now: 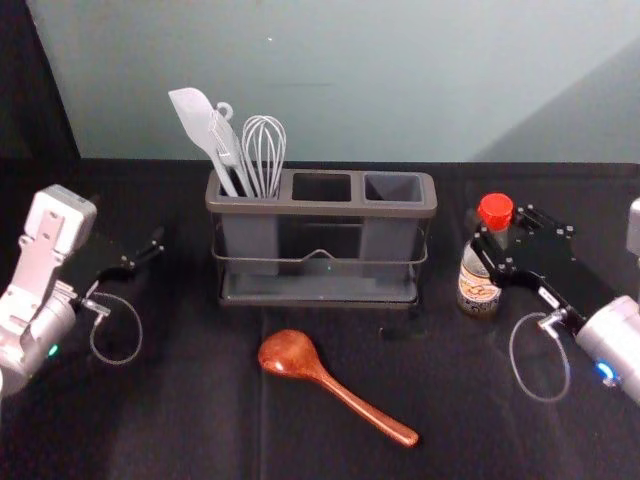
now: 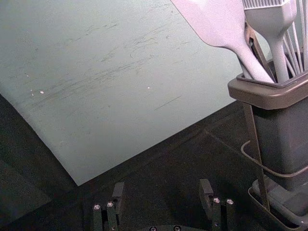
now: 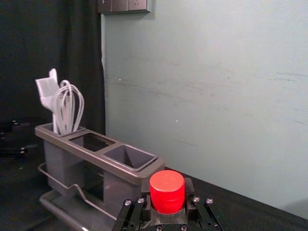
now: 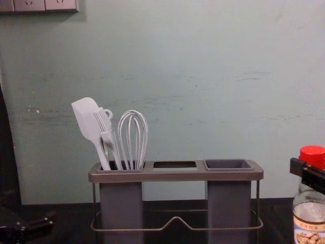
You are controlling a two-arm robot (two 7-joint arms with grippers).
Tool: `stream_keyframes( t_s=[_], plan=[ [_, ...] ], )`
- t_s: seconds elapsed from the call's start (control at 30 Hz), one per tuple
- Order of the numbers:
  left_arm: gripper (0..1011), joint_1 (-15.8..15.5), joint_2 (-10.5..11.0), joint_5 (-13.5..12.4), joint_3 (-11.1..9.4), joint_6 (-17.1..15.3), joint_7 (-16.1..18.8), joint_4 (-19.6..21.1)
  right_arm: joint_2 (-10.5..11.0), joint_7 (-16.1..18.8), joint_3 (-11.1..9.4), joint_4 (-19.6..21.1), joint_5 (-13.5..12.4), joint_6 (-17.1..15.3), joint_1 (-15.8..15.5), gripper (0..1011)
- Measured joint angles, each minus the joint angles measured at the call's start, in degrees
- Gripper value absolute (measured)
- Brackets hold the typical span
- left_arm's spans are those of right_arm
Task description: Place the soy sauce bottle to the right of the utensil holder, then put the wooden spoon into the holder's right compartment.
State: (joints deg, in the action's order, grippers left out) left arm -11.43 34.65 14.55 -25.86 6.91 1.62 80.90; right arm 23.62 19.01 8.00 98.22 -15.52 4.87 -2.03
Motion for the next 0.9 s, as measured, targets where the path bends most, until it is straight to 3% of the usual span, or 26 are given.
stream_keyframes(
  t_s=[0.47, 0.9],
  plan=[
    [1000, 0.0, 0.0, 0.0, 0.0, 0.0, 0.0, 0.0, -2.2, 1.7, 1.41, -9.22, -0.88, 1.2, 7.95, 383],
    [1000, 0.0, 0.0, 0.0, 0.0, 0.0, 0.0, 0.0, -5.16, 2.61, 1.91, -14.88, -5.0, 2.12, 11.24, 383]
  ],
)
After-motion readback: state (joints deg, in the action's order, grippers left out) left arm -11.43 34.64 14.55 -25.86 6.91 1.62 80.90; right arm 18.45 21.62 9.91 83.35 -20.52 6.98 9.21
